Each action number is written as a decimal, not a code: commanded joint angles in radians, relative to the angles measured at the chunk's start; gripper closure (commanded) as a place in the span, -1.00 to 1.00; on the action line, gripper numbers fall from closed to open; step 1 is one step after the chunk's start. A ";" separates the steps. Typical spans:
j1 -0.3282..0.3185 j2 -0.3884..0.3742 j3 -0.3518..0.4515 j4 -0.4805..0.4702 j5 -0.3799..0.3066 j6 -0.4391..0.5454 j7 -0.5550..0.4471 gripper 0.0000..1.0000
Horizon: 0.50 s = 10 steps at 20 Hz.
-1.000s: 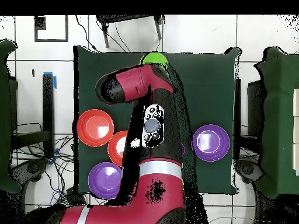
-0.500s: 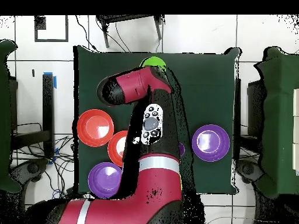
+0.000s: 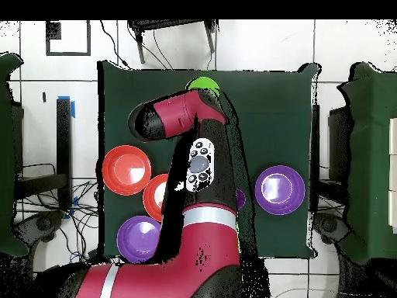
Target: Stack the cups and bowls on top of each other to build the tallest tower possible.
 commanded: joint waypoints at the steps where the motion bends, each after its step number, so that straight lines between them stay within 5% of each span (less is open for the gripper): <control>1: 0.024 0.013 0.021 0.011 0.016 0.068 0.110 1.00; 10: 0.024 0.017 0.019 0.010 0.019 0.067 0.111 1.00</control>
